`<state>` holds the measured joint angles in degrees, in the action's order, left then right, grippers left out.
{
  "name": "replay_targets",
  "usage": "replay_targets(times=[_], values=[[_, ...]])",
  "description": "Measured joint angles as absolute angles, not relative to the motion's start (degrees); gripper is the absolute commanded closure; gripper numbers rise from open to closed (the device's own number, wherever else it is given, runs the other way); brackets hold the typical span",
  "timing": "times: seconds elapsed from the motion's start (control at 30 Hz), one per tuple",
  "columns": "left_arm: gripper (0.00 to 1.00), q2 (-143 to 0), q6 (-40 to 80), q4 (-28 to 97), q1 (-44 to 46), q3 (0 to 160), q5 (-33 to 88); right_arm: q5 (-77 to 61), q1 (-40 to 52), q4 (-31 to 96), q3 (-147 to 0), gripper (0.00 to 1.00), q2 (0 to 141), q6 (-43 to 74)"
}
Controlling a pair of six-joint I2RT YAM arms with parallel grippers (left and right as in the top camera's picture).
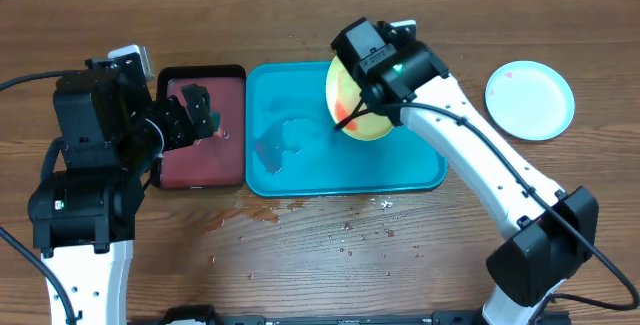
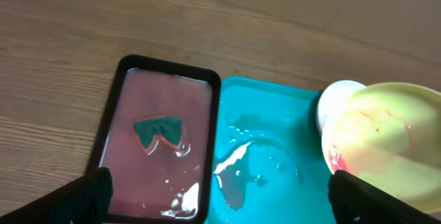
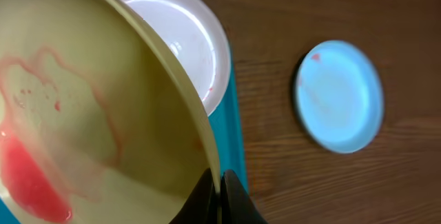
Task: Clean dirty plates on tray and stack at the side
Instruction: 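Lift the yellow plate upright with the right gripper, then carry the yellow plate right and stack it on the light blue plate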
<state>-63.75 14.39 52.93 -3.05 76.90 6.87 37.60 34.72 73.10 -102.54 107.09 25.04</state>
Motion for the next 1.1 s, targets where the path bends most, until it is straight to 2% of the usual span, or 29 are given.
replay_targets(times=[0.23,0.57,1.1], values=[[0.00,-63.75,14.39,53.08,-3.05,76.90,7.99,51.79,42.85,71.83,-102.54,0.96,107.09,23.62],[0.00,-63.75,14.39,53.25,-3.05,76.90,8.23,61.71,50.85,62.96,-102.54,0.96,107.09,19.40],[0.00,-63.75,14.37,53.47,-3.05,76.90,8.40,68.42,52.23,58.00,-102.56,0.96,107.09,14.50]])
